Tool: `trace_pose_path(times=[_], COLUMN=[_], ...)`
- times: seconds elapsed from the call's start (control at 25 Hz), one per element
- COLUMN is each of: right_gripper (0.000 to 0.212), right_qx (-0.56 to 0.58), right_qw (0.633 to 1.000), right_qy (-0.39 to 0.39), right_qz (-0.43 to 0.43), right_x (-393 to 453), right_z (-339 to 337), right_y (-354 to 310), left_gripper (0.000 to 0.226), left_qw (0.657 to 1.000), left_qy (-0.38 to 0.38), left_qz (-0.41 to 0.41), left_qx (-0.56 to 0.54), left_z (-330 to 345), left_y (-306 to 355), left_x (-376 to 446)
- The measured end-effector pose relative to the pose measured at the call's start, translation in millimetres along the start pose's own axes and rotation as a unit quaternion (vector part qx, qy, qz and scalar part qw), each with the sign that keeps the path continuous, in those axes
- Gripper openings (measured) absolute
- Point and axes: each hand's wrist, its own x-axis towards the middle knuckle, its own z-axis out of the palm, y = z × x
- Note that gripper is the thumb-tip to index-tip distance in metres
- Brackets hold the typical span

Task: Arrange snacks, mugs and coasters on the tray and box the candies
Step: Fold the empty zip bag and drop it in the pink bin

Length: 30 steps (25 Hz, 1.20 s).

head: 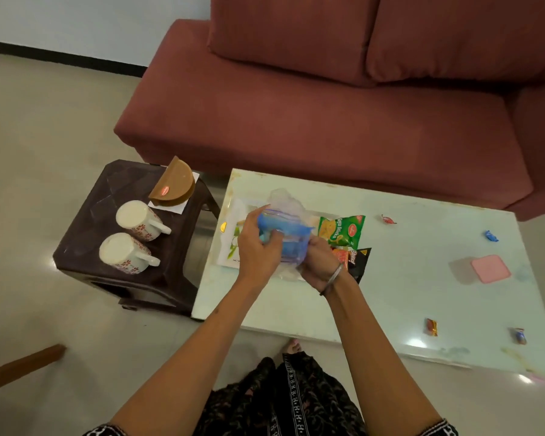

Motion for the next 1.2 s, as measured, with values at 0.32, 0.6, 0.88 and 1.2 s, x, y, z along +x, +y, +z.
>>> trace_pose_path(times=[0.32,0.6,0.88,1.2], right_gripper=[0.028,0.055,0.057,0.024], right_qx=[0.034,0.137,-0.126,-0.132], right_qw=[0.994,0.988,0.961,0.925], right_qy=[0.001,0.059,0.202,0.306], right_qz=[0.103,-0.039,-0.143,-0.184], right_x=[-81,-136,-176,-256], right_z=[-7,-40,-119,-268], right_y=[31,7,4,-18], left_gripper=[0.036,0.031,0.047,0.053], left_qw=[0.99,0.966,0.959,0.883], left_qy=[-0.037,-0.124,-0.215,-0.461], left_qz=[0.129,0.198,0.108,-0.095], left_qx=[0.044,0.107,0.15,0.006], left_z=[-2,34,120,241], left_y=[-3,-12,-8,15], left_x=[-49,-88,-138,-191])
